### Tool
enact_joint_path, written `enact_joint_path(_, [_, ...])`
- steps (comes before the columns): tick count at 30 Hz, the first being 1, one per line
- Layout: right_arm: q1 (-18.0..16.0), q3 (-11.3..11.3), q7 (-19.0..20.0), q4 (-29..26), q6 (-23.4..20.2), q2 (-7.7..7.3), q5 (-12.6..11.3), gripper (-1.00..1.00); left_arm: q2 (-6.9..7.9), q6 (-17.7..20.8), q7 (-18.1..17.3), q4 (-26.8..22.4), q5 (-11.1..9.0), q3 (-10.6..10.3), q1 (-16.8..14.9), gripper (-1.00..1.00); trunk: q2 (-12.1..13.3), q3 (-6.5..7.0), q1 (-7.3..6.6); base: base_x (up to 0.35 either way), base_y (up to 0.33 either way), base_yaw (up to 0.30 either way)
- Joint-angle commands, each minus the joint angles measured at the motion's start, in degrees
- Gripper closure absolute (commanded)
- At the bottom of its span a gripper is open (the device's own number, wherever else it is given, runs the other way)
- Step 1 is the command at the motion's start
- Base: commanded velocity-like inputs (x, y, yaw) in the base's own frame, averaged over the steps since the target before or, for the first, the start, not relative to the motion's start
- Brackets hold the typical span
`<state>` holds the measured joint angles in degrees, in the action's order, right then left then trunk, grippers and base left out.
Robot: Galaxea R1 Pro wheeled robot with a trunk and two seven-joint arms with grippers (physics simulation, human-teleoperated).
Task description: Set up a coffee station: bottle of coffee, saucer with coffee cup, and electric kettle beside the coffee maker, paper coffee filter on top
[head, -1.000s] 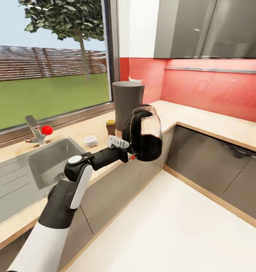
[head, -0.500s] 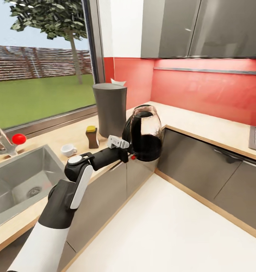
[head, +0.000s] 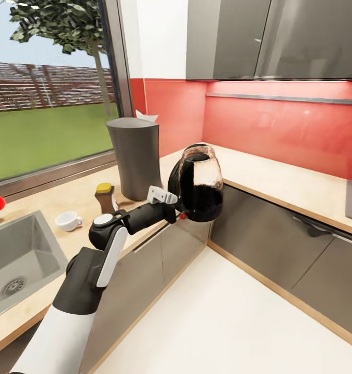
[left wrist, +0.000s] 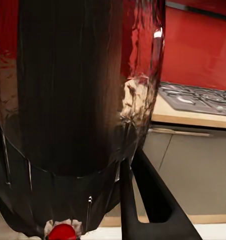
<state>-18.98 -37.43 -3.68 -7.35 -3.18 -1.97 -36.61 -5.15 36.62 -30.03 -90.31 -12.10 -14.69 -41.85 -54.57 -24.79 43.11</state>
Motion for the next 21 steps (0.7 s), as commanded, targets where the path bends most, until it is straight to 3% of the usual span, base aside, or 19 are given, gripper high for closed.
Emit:
enact_joint_path(1, [0.0,-0.5,-0.4,-0.2,-0.3,-0.05,-0.4,-1.00,-0.04,0.5,0.0,0.0,-0.7,0.1,-0.1,1.00,0.0,-0.06,0.03,0.284,-0.206,0.000])
enact_joint_path(11, [0.0,-0.4,-0.4,-0.3,-0.3,0.03,-0.6,-1.00,-0.04,0.5,0.1,0.0,-0.7,0.2,-0.1,1.00,0.0,-0.06,0.03,0.275,-0.210,0.000])
enact_joint_path(21, [0.0,-0.4,-0.4,-0.3,-0.3,0.25,-0.7,-1.00,-0.04,0.5,0.1,0.0,-0.6,0.1,-0.1,1.00,0.0,-0.06,0.03,0.173,-0.265,0.010])
